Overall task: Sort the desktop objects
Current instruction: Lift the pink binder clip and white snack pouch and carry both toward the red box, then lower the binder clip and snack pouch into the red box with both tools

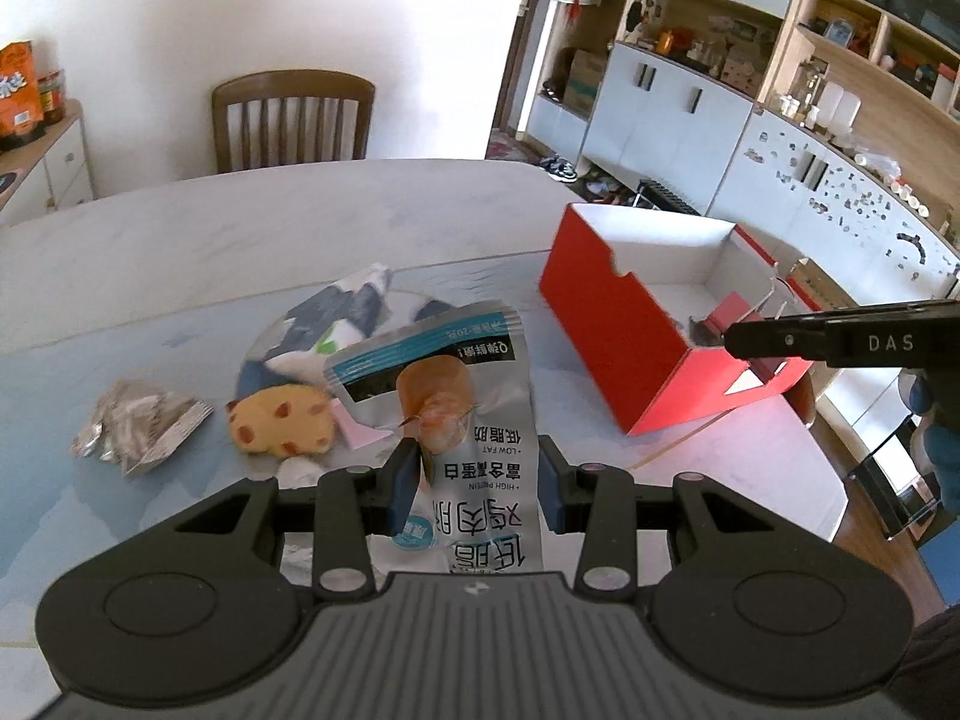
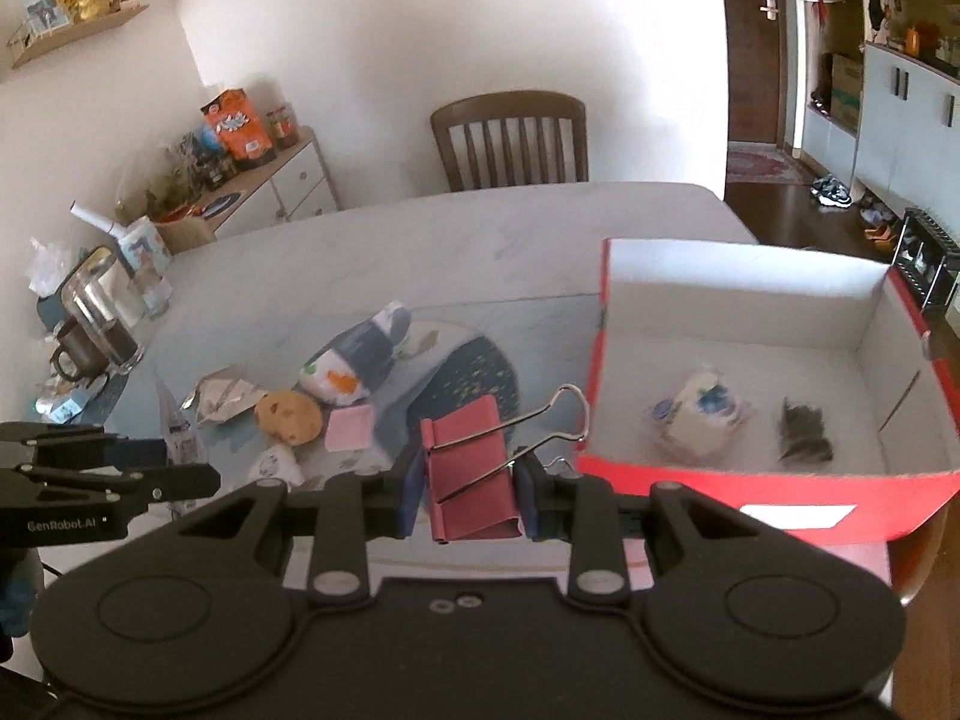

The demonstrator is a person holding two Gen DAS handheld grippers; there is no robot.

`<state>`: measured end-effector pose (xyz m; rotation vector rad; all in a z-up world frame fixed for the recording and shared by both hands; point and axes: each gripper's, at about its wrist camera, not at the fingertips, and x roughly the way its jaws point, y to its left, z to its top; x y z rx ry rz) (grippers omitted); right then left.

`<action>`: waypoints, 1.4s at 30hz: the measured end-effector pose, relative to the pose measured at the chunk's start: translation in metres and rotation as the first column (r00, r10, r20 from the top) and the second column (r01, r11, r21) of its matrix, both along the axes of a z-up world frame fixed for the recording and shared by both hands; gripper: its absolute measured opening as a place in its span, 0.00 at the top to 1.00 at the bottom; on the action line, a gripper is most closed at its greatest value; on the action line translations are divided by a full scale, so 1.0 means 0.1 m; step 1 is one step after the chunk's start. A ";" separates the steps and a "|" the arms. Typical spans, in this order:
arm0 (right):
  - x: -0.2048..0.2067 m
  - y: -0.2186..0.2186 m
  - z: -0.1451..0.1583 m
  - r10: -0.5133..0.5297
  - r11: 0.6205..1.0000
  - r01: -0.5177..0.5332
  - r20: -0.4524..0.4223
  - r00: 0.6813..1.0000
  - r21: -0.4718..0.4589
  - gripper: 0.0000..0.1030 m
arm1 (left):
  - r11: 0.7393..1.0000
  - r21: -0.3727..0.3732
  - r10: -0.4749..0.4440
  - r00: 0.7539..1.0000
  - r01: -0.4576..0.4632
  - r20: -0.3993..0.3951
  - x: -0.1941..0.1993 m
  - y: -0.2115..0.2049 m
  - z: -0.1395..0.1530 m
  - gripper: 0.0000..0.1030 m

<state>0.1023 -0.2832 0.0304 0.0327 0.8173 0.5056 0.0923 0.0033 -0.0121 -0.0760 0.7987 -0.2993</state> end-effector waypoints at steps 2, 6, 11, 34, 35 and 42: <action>0.04 -0.09 0.02 -0.007 1.000 0.007 0.004 1.000 0.004 0.70 | 1.000 0.001 -0.010 1.000 0.010 0.006 0.04 -0.10 0.02 0.63; 0.12 -0.26 0.05 -0.021 1.000 0.021 0.013 1.000 0.006 0.70 | 0.999 0.007 -0.038 0.999 0.038 0.012 0.16 -0.34 0.04 0.63; 0.23 -0.49 0.04 -0.043 0.999 0.043 0.020 0.999 0.004 0.70 | 0.997 0.015 -0.079 0.997 0.079 0.017 0.29 -0.65 0.05 0.62; 0.65 -1.40 -0.13 -0.140 0.989 0.141 0.026 0.990 -0.041 0.70 | 0.945 0.103 -0.316 0.947 0.309 0.054 1.01 -2.18 0.14 0.62; 0.68 -1.42 -0.14 -0.140 0.989 0.141 0.028 0.990 -0.045 0.70 | 0.943 0.108 -0.322 0.945 0.315 0.051 1.05 -2.23 0.13 0.62; 0.88 -1.54 -0.25 -0.136 0.987 0.139 0.036 0.990 -0.083 0.70 | 0.925 0.166 -0.350 0.936 0.341 0.028 1.37 -2.51 0.06 0.62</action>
